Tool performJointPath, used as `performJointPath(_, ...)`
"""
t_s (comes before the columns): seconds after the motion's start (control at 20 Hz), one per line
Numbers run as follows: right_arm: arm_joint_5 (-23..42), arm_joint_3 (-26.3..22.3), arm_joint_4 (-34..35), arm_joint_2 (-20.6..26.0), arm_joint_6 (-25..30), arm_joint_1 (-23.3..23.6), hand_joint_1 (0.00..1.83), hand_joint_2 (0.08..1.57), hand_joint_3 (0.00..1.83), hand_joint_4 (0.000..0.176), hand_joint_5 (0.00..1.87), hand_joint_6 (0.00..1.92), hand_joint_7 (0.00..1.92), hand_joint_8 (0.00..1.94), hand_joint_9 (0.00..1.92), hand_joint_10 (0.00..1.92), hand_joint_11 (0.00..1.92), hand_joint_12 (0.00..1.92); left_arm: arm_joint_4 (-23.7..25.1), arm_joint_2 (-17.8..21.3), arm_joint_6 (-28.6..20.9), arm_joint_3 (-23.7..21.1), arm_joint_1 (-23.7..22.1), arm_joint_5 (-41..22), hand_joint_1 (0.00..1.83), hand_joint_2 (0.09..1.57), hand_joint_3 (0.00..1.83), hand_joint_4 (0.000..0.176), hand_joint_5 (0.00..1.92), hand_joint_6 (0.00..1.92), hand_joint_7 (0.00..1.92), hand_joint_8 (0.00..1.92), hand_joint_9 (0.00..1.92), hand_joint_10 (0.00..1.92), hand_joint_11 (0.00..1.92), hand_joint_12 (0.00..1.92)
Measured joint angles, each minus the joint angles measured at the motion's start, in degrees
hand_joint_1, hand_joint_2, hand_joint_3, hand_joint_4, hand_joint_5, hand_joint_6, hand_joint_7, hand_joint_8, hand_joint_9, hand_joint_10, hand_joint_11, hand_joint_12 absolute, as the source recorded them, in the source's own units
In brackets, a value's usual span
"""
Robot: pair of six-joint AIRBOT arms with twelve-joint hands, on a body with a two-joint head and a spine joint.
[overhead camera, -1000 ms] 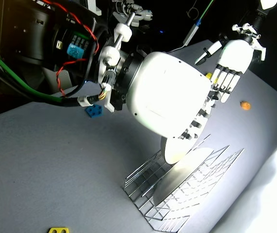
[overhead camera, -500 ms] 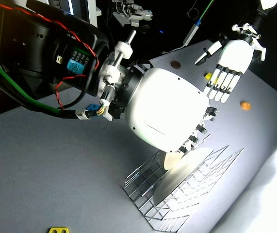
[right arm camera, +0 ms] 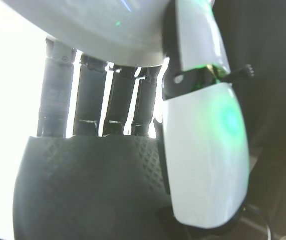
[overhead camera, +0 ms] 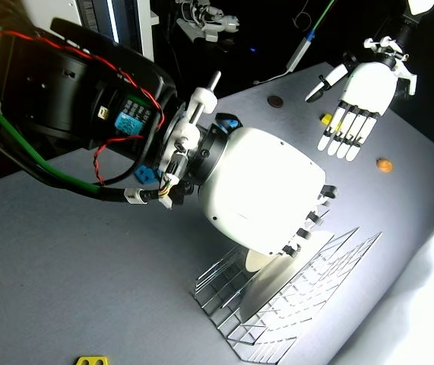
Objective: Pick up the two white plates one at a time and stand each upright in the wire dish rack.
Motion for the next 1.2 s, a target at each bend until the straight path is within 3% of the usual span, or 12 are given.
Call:
performJointPath(0.4,1.2,2.2,0.1,-1.5,0.5,-2.2,1.39,1.07,0.00,0.000,1.01,0.93,1.11,0.70,1.03,0.98,0.85,0.89,0.0,0.0,0.0,0.0,0.0,0.0,0.00,1.12,0.00,0.000,0.00,0.00,0.00,0.00,0.00,0.00,0.00,0.00)
performJointPath(0.45,1.3,2.4,0.0,-1.6,0.6,-2.5,1.27,1.07,0.00,0.000,1.03,0.91,1.13,0.72,1.08,0.52,0.86,0.88,0.1,0.0,0.0,0.0,0.0,0.0,0.00,1.12,0.00,0.000,0.00,0.00,0.00,0.00,0.00,0.00,0.00,0.00)
performJointPath(0.5,1.5,2.4,-0.5,-1.7,0.5,-2.5,1.25,1.07,0.00,0.018,1.04,0.90,1.13,0.73,1.16,0.26,0.86,0.88,0.0,0.0,0.0,0.0,0.0,0.0,0.00,1.12,0.00,0.000,0.00,0.00,0.00,0.00,0.00,0.00,0.00,0.00)
performJointPath(0.55,1.7,2.4,-0.8,-1.7,0.5,-2.5,1.36,1.06,0.00,0.000,1.03,0.88,1.14,0.66,1.07,0.81,0.87,0.89,0.0,0.0,0.0,0.0,0.0,0.0,0.00,1.12,0.00,0.000,0.00,0.00,0.00,0.00,0.00,0.00,0.00,0.00)
performJointPath(0.65,2.4,2.4,-1.1,-2.0,0.6,-3.3,1.38,1.07,0.00,0.000,1.00,0.93,1.10,0.72,1.02,0.99,0.84,0.92,0.0,0.0,0.0,0.0,0.0,0.0,0.00,1.13,0.00,0.000,0.00,0.00,0.00,0.00,0.00,0.00,0.00,0.00)
performJointPath(0.85,3.0,2.5,-1.4,-2.1,0.6,-4.0,1.38,1.07,0.00,0.000,0.99,0.95,1.10,0.74,1.02,0.99,0.85,0.94,0.0,0.0,0.0,0.0,0.0,0.0,0.00,1.13,0.00,0.000,0.00,0.00,0.00,0.00,0.00,0.00,0.00,0.00)
performJointPath(0.9,3.3,2.5,-1.6,-2.2,0.5,-4.4,1.26,1.08,0.00,0.000,0.99,0.97,1.10,0.78,1.06,0.55,0.82,0.93,0.0,-0.1,0.0,0.1,0.0,0.0,0.00,1.13,0.00,0.000,0.00,0.00,0.00,0.00,0.00,0.00,0.00,0.00)
performJointPath(0.95,3.5,2.5,-1.8,-2.3,0.6,-4.9,1.36,1.06,0.00,0.000,1.01,0.92,1.12,0.70,1.05,0.87,0.85,0.91,0.0,-0.1,0.0,0.1,0.0,0.0,0.00,1.13,0.00,0.000,0.00,0.00,0.00,0.00,0.00,0.00,0.00,0.00)
performJointPath(1.05,3.5,2.5,-2.0,-2.5,0.5,-5.0,1.38,1.07,0.00,0.000,1.00,0.94,1.10,0.74,1.02,0.98,0.84,0.91,0.0,-0.1,0.0,0.1,0.0,-0.1,0.00,1.13,0.00,0.000,0.00,0.00,0.00,0.00,0.00,0.00,0.00,0.00)
performJointPath(1.1,4.0,2.6,-2.0,-2.6,0.6,-5.4,1.26,1.08,0.00,0.000,1.00,0.95,1.11,0.77,1.06,0.53,0.84,0.90,0.0,-0.1,0.0,0.1,0.0,-0.1,0.00,1.13,0.00,0.000,0.00,0.00,0.00,0.00,0.00,0.00,0.00,0.00)
performJointPath(1.15,4.1,2.6,-2.0,-2.8,0.6,-5.5,1.24,1.08,0.00,0.015,1.02,0.92,1.13,0.74,1.14,0.28,0.85,0.89,0.0,-0.1,0.0,0.1,0.0,-0.1,0.00,1.13,0.00,0.000,0.00,0.00,0.00,0.00,0.00,0.00,0.00,0.00)
performJointPath(1.2,4.5,2.6,-2.2,-3.0,0.6,-5.7,1.36,1.06,0.01,0.000,1.01,0.90,1.13,0.69,1.07,0.81,0.87,0.89,0.1,-0.1,0.0,0.1,0.0,-0.1,0.00,1.12,0.00,0.000,0.00,0.00,0.00,0.00,0.00,0.00,0.00,0.00)
